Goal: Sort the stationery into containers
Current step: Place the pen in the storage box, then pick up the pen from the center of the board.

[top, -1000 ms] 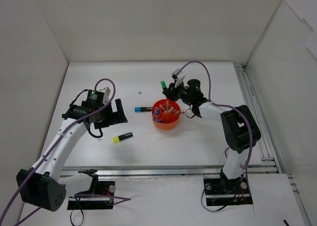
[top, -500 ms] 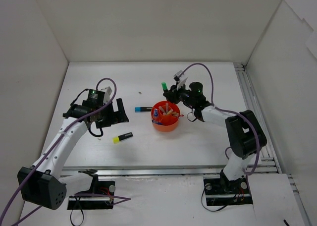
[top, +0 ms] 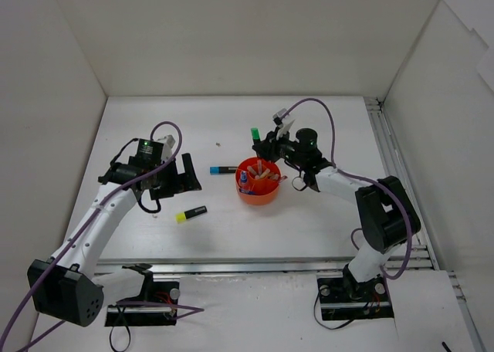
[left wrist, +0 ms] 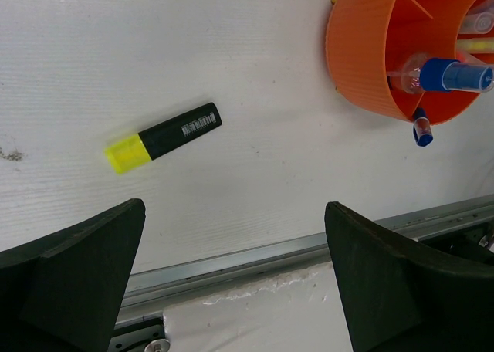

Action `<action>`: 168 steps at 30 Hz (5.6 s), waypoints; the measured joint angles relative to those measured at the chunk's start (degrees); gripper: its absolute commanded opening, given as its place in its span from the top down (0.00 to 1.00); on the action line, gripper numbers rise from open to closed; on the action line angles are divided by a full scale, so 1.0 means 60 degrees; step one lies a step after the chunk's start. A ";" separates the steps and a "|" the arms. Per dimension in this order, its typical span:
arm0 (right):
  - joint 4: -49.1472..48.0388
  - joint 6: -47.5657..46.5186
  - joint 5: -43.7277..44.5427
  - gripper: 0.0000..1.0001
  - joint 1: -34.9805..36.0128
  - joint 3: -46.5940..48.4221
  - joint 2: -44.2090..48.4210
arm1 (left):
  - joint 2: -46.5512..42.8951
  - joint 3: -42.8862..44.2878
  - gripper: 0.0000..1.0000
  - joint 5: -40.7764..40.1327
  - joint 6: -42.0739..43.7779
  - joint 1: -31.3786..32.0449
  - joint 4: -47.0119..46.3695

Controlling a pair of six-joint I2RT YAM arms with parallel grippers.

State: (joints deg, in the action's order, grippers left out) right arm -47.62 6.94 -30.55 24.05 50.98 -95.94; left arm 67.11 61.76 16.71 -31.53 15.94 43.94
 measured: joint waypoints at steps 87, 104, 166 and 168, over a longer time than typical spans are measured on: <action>0.4215 0.0412 0.3461 0.02 -0.0076 -0.2670 0.6550 | 0.1421 -0.3064 0.00 -0.1140 -0.5453 -0.0656 -0.0947; 0.4568 0.0627 0.3814 0.02 -0.0076 -0.2674 0.7140 | 0.2244 -0.2914 0.06 -0.1942 -0.9486 -0.0335 -0.0900; 0.7705 0.2754 0.0590 0.09 0.1220 0.0317 0.4852 | 0.0448 -0.0488 1.00 -0.1993 0.4528 0.5643 -0.3967; 0.7759 0.2889 0.0277 0.09 0.1271 0.0335 0.4590 | 0.0525 -0.0382 1.00 -0.2047 0.4688 0.5712 -0.3942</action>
State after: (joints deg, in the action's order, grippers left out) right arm -1.06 24.27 -28.88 31.68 52.99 -68.40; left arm 70.26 59.46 4.43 -3.40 50.22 20.29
